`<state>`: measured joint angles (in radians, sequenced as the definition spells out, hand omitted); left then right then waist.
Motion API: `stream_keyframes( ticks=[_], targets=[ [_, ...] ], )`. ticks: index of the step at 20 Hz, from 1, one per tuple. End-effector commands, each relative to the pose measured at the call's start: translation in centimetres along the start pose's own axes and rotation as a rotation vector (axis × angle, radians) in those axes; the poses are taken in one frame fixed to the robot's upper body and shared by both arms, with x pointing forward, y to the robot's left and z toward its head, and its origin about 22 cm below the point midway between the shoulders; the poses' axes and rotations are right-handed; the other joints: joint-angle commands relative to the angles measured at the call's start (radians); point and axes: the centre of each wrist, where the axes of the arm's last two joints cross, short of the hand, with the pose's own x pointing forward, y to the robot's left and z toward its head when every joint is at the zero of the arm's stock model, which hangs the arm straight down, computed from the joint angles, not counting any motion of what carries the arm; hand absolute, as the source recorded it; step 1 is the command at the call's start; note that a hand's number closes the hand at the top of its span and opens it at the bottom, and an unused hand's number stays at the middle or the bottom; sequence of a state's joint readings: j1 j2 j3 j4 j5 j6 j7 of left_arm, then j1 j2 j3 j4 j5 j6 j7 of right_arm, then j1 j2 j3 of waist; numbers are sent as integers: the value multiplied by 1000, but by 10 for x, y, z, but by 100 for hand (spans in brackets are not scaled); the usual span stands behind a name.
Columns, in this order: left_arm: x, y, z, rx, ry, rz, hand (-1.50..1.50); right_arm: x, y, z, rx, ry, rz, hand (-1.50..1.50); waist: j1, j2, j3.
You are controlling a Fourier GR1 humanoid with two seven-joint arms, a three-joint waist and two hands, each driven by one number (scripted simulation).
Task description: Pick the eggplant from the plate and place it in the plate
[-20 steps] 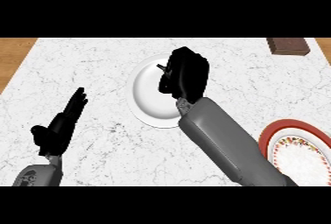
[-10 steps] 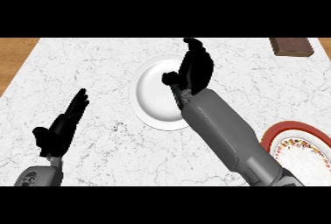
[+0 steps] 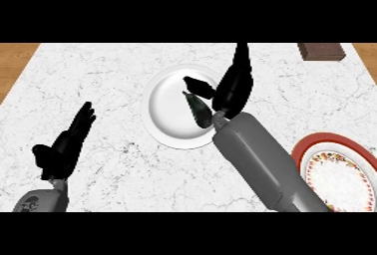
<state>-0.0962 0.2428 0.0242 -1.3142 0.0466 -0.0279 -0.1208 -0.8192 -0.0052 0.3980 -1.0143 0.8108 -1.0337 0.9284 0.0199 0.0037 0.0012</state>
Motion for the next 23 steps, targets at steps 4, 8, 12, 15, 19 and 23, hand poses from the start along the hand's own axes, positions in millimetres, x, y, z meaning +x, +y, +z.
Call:
stream_keyframes(
  ticks=[4,8,12,15,19,23],
  targets=[
    [6,13,5,25,6,-2,0,-45,-47,28,-73,47,-210,-150,-31,-9,0],
    [-5,18,3,32,9,9,0,-89,-96,60,-14,3,-191,-150,-35,-5,0],
    [-14,0,18,23,2,5,0,-102,-127,69,55,-29,-178,-150,-21,-5,0],
    [-10,6,14,23,12,-12,0,-123,-150,68,45,-48,-138,-150,-22,-4,0],
    [-8,16,15,19,11,13,0,-149,-153,57,41,-43,-135,-150,-18,-2,0],
    [0,10,18,19,11,1,0,-156,-173,57,39,-71,-131,-150,-21,-5,-1]
  ],
)
